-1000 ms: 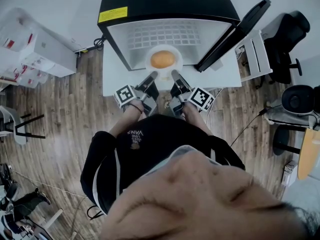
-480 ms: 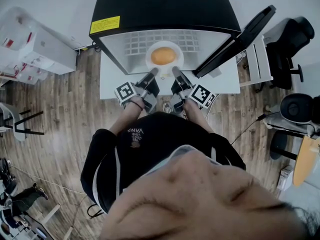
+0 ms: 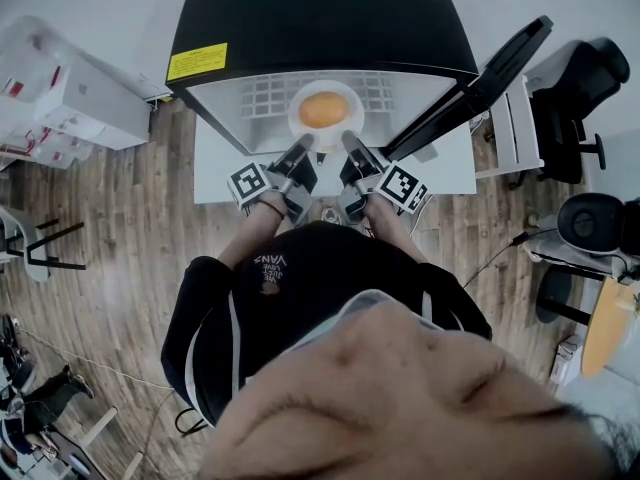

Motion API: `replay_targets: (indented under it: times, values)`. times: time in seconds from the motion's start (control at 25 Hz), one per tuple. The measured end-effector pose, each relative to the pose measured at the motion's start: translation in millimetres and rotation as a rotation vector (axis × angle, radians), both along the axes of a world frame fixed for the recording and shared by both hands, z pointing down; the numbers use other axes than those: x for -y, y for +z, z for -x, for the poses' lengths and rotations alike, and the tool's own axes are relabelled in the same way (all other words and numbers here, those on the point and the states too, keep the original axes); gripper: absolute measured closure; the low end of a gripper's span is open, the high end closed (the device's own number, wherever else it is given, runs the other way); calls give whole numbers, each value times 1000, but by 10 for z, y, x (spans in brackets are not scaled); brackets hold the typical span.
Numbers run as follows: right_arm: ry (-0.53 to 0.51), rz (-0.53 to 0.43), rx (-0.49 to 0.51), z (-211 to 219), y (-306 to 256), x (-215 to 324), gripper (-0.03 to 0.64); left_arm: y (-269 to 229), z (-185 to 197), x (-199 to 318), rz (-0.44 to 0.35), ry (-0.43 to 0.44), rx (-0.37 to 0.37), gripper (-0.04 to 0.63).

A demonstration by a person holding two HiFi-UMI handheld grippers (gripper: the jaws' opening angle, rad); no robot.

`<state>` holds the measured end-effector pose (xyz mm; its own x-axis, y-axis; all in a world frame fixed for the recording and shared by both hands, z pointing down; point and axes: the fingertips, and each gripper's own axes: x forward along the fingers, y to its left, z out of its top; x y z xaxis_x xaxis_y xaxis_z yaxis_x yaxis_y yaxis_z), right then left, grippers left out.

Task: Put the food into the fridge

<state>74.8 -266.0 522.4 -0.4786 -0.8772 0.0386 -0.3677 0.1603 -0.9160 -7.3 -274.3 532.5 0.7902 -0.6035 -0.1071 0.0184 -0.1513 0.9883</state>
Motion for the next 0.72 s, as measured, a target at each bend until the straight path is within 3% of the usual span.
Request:
replay_targets:
  times: [0.72]
  values:
    - [-18, 20, 9, 5, 40, 177, 595, 22, 20, 153, 17, -42, -10, 569]
